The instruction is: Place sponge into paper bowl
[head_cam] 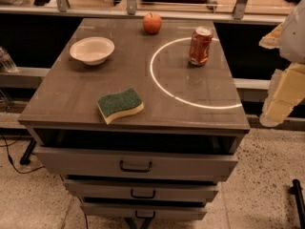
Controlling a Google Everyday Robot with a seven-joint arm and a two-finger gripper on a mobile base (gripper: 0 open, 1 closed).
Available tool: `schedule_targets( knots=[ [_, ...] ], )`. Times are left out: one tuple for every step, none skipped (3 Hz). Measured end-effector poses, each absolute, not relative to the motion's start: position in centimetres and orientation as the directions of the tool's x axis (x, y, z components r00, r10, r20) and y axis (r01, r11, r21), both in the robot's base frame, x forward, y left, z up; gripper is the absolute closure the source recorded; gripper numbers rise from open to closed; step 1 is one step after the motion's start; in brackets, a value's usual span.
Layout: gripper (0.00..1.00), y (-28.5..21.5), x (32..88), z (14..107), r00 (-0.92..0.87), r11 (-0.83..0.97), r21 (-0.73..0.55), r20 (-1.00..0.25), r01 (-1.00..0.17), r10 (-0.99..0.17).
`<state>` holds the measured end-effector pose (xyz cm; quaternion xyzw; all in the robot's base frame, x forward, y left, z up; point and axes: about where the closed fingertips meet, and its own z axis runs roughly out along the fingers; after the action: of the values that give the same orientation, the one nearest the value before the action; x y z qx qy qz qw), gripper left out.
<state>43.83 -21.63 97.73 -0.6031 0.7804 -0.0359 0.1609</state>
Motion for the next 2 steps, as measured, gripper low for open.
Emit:
schedule_targets(
  knots=[
    [0.00, -21.6, 43.8, 97.7, -0.221, 0.270, -0.250, -0.208, -0.930, -0.953],
    [0.00, -20.4, 45.5, 96.6, -0.171, 0.227, -0.242, -0.232, -0.943, -0.957]
  ],
)
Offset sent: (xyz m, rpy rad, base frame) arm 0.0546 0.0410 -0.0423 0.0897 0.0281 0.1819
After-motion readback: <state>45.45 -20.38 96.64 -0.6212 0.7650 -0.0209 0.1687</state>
